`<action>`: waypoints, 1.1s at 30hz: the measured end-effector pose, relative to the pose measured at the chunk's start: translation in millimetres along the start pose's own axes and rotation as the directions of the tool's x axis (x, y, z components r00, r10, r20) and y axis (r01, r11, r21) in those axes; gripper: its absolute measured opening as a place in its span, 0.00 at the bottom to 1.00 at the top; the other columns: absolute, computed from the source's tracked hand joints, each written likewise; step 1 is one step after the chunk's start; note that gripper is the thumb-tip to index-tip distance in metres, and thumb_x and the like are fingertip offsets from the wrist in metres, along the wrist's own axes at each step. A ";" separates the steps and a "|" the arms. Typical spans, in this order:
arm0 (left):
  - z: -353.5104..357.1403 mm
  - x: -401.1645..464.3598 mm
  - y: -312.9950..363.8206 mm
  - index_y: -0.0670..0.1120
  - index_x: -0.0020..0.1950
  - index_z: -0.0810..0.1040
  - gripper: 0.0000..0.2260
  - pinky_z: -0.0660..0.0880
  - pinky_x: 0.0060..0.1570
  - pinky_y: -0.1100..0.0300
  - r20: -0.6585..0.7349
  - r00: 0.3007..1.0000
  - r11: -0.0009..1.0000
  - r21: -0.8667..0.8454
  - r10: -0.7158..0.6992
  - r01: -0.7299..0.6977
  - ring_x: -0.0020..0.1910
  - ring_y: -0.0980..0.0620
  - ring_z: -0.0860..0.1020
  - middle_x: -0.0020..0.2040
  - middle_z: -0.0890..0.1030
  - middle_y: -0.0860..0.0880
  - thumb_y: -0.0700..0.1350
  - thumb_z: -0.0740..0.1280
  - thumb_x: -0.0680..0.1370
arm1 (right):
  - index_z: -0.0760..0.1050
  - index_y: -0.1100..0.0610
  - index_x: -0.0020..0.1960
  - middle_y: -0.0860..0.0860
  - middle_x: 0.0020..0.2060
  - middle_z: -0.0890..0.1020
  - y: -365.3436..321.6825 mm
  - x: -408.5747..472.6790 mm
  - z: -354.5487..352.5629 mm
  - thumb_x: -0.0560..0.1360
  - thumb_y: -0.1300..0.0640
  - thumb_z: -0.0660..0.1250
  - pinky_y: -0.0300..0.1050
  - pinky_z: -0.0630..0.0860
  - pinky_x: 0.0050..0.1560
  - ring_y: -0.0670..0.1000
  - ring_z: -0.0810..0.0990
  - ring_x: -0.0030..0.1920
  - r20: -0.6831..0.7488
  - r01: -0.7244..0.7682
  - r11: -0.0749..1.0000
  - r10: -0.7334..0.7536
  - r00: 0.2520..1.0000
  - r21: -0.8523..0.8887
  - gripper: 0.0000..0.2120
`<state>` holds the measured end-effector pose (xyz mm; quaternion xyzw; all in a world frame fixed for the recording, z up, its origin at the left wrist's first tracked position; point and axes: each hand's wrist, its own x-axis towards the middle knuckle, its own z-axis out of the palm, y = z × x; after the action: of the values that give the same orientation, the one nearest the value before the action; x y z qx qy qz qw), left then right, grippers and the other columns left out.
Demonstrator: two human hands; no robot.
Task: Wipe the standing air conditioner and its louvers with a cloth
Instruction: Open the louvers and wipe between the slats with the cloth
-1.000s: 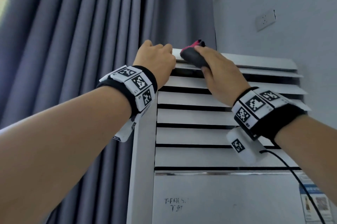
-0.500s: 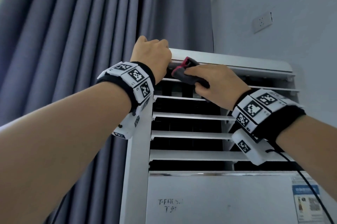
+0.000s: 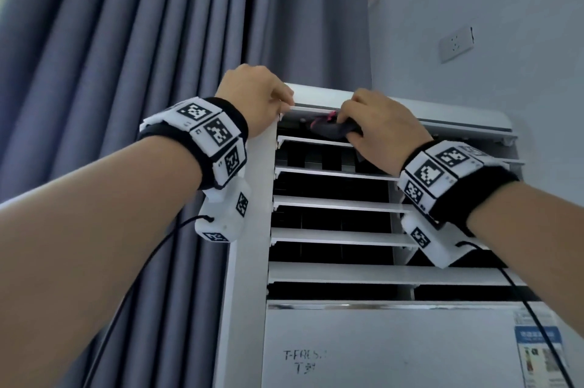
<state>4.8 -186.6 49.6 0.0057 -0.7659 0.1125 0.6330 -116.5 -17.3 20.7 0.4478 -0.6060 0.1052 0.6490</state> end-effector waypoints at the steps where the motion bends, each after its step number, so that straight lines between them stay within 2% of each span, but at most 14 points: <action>1: 0.3 -0.2 -0.4 0.51 0.49 0.84 0.07 0.69 0.60 0.58 0.005 1.000 1.000 -0.003 0.000 0.000 0.59 0.53 0.76 0.56 0.82 0.56 0.44 0.67 0.75 | 0.74 0.60 0.50 0.57 0.48 0.75 -5.6 5.0 0.5 0.71 0.65 0.63 0.52 0.70 0.45 0.58 0.73 0.49 -0.008 0.009 1.000 -0.009 1.000 -0.005 0.08; 5: -0.3 -1.7 1.7 0.51 0.50 0.84 0.09 0.71 0.57 0.54 0.005 1.000 1.000 0.023 0.013 -0.013 0.56 0.47 0.77 0.53 0.83 0.51 0.44 0.66 0.75 | 0.72 0.62 0.52 0.60 0.48 0.75 -39.2 37.9 7.8 0.70 0.65 0.63 0.51 0.68 0.42 0.60 0.74 0.50 -0.002 0.141 0.990 -0.141 0.990 -0.031 0.10; 8: 0.6 -3.0 3.8 0.51 0.50 0.83 0.09 0.71 0.53 0.52 0.010 1.000 0.998 0.056 0.014 -0.014 0.53 0.42 0.77 0.50 0.83 0.45 0.43 0.65 0.75 | 0.72 0.62 0.51 0.59 0.47 0.75 -50.0 49.4 10.7 0.70 0.65 0.63 0.47 0.62 0.39 0.60 0.74 0.47 0.008 0.149 0.988 -0.149 0.989 -0.028 0.10; 11: 3.5 -2.1 3.6 0.51 0.50 0.84 0.08 0.68 0.58 0.60 -0.023 1.000 1.000 -0.027 -0.015 0.015 0.58 0.50 0.77 0.54 0.83 0.53 0.44 0.67 0.74 | 0.73 0.62 0.44 0.59 0.46 0.75 -24.9 35.7 6.7 0.68 0.64 0.64 0.50 0.66 0.42 0.61 0.74 0.47 0.012 0.069 0.998 -0.069 0.998 -0.004 0.05; 13: 5.8 -0.8 3.7 0.51 0.49 0.84 0.07 0.65 0.57 0.66 -0.032 0.999 0.997 -0.065 -0.031 0.029 0.58 0.54 0.76 0.55 0.82 0.56 0.44 0.68 0.74 | 0.73 0.61 0.42 0.59 0.45 0.76 2.4 17.9 2.7 0.67 0.65 0.65 0.51 0.67 0.44 0.61 0.74 0.46 0.028 -0.006 1.000 0.006 1.000 -0.023 0.04; 18: 4.8 0.5 3.6 0.51 0.49 0.84 0.07 0.64 0.53 0.65 -0.035 0.999 0.999 -0.013 -0.039 0.038 0.58 0.54 0.76 0.55 0.82 0.57 0.45 0.67 0.75 | 0.73 0.60 0.39 0.57 0.42 0.74 42.6 -10.3 -4.6 0.66 0.67 0.66 0.48 0.68 0.42 0.60 0.74 0.44 0.084 -0.120 0.988 0.128 0.988 -0.093 0.05; 23: 4.2 1.4 4.9 0.52 0.48 0.84 0.07 0.61 0.51 0.67 -0.026 0.997 0.998 -0.004 -0.069 0.069 0.59 0.54 0.75 0.55 0.82 0.58 0.45 0.67 0.75 | 0.75 0.61 0.44 0.59 0.47 0.76 4.9 18.2 2.2 0.69 0.65 0.63 0.51 0.69 0.45 0.61 0.74 0.48 0.062 0.015 0.996 -0.010 0.998 -0.087 0.05; 28: 5.0 1.1 5.7 0.53 0.49 0.84 0.08 0.68 0.51 0.61 -0.032 0.996 0.996 0.017 -0.082 0.083 0.55 0.48 0.77 0.52 0.84 0.51 0.45 0.67 0.75 | 0.74 0.62 0.53 0.60 0.48 0.76 -38.6 45.3 7.5 0.71 0.65 0.62 0.53 0.70 0.42 0.61 0.75 0.50 0.023 0.140 0.986 -0.138 0.990 -0.089 0.10; 30: 6.1 0.7 5.4 0.53 0.49 0.84 0.08 0.69 0.52 0.61 -0.018 0.995 0.995 -0.012 -0.100 0.100 0.55 0.48 0.78 0.52 0.84 0.52 0.44 0.67 0.75 | 0.74 0.62 0.52 0.60 0.49 0.76 -36.6 44.2 7.7 0.71 0.64 0.62 0.51 0.69 0.42 0.61 0.75 0.50 0.011 0.127 0.988 -0.126 0.992 -0.086 0.09; 33: 7.7 1.1 6.6 0.52 0.47 0.84 0.08 0.66 0.53 0.67 -0.006 0.991 0.989 -0.073 -0.132 0.131 0.57 0.54 0.77 0.54 0.83 0.57 0.43 0.67 0.74 | 0.74 0.62 0.45 0.59 0.48 0.75 -8.2 28.1 6.4 0.70 0.65 0.62 0.52 0.69 0.43 0.60 0.74 0.50 0.022 0.078 0.993 -0.076 0.997 -0.090 0.05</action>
<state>-3.8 -181.4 48.3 0.0327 -0.7640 0.0430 0.6429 -108.5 -38.0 40.9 0.4418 -0.5985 0.0482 0.6666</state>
